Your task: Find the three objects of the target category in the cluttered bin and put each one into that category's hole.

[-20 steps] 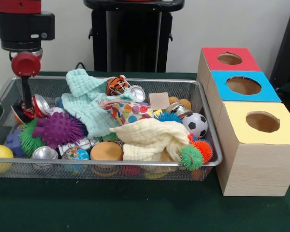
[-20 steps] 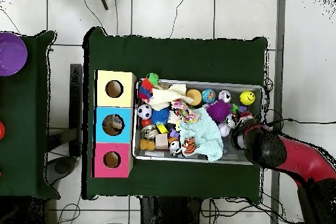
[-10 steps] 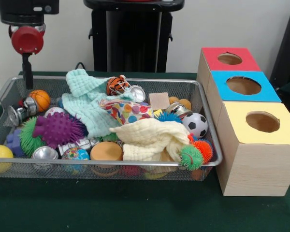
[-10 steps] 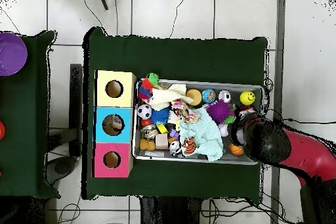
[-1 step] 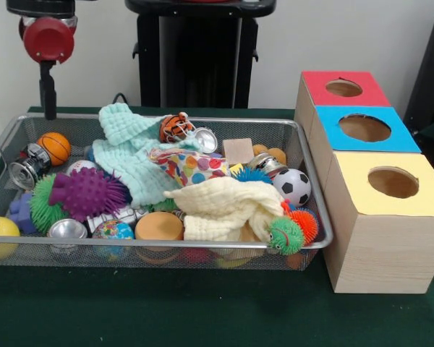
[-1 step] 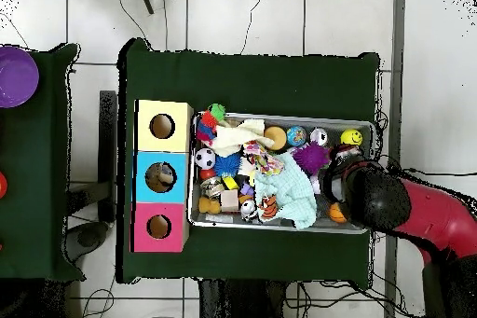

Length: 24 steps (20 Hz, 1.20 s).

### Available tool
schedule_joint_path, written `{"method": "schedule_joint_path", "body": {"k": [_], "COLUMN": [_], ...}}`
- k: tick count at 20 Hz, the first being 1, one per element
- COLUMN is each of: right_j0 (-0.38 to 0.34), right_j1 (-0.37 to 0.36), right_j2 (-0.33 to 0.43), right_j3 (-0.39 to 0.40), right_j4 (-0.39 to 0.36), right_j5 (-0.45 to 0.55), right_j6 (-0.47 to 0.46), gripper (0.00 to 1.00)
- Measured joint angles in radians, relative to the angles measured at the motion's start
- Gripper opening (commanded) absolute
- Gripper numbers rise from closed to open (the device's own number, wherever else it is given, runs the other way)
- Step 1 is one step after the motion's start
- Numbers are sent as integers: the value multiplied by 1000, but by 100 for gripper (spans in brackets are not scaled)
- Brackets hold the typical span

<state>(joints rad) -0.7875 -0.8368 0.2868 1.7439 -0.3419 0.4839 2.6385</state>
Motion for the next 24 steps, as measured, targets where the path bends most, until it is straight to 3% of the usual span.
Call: {"method": "schedule_joint_path", "body": {"k": [11, 18, 24], "right_j0": [70, 142, 157], "right_j1": [41, 102, 182], "right_j2": [-57, -97, -114], "right_j3": [51, 94, 95], "right_j4": [57, 124, 152], "right_j5": [-37, -126, -222], "right_j6": [0, 0, 0], "gripper": [100, 100, 100]}}
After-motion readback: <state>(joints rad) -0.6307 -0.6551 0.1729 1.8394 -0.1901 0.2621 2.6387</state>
